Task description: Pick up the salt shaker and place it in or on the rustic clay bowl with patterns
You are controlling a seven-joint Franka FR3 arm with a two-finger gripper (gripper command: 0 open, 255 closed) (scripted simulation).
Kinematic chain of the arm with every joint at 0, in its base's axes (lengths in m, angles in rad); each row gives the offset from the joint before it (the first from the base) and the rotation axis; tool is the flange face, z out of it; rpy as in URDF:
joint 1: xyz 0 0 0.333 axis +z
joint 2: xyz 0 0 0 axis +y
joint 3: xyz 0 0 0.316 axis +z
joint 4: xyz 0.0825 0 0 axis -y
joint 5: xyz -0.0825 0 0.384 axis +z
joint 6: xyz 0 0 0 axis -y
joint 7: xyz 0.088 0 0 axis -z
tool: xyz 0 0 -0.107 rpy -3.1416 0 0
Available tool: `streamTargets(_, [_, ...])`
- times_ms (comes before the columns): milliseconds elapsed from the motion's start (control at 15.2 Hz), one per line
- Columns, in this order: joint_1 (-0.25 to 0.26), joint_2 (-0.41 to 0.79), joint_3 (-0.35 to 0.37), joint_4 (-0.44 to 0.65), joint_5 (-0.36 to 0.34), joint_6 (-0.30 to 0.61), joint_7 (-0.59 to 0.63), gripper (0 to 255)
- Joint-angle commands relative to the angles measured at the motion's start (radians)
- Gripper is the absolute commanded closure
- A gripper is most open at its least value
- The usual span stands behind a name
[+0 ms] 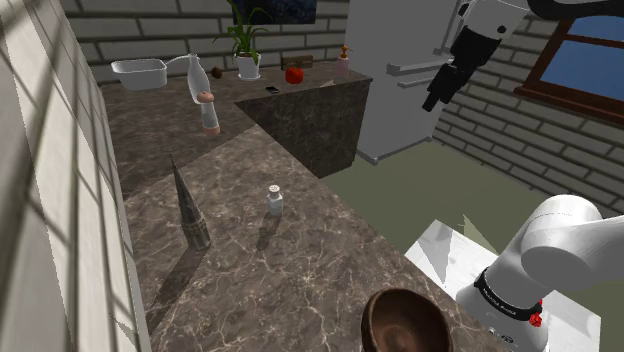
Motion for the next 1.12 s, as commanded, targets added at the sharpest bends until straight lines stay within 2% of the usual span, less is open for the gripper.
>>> streamTargets(0, [0.0,0.0,0.0,0.0,0.0,0.0,0.0,0])
streamTargets(528, [0.016,0.069,0.145,-0.144,0.056,0.245,0.175,0])
streamTargets(1056, [0.013,0.247,0.304,-0.188,0.073,0.496,0.363,0])
